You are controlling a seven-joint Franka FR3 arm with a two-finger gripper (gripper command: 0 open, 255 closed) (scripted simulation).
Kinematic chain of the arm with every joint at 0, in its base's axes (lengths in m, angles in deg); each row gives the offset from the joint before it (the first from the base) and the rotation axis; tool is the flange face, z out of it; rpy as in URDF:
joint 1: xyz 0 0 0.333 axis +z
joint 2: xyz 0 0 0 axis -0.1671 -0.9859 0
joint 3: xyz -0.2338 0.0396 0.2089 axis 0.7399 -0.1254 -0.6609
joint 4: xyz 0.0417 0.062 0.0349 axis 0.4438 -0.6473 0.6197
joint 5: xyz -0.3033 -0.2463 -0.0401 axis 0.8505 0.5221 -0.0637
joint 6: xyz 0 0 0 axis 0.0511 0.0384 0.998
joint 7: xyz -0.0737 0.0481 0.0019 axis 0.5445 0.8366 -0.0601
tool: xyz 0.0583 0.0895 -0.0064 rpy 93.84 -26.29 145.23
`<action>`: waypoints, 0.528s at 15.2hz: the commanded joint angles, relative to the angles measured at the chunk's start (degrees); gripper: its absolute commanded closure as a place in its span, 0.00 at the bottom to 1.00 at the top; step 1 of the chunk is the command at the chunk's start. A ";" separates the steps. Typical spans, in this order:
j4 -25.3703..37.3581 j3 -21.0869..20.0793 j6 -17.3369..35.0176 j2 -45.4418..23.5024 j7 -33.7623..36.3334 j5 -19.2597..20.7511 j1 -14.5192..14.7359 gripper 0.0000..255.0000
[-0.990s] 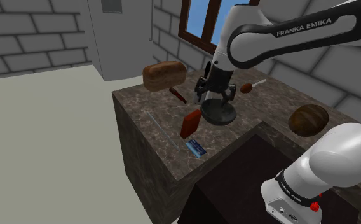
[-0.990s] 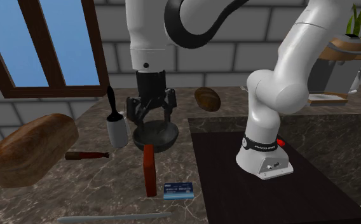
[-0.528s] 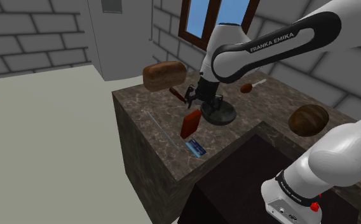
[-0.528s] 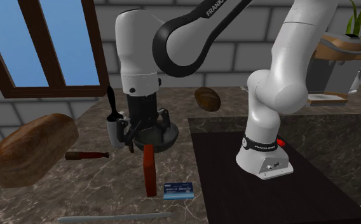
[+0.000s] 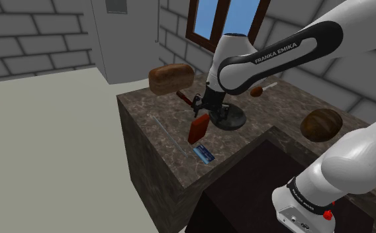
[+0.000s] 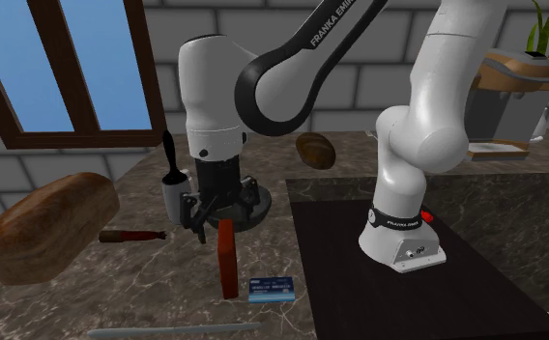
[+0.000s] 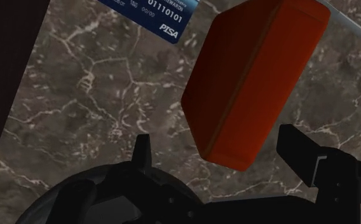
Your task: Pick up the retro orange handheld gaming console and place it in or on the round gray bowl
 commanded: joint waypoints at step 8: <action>-0.01 -0.01 0.04 -0.03 0.01 0.00 0.00 1.00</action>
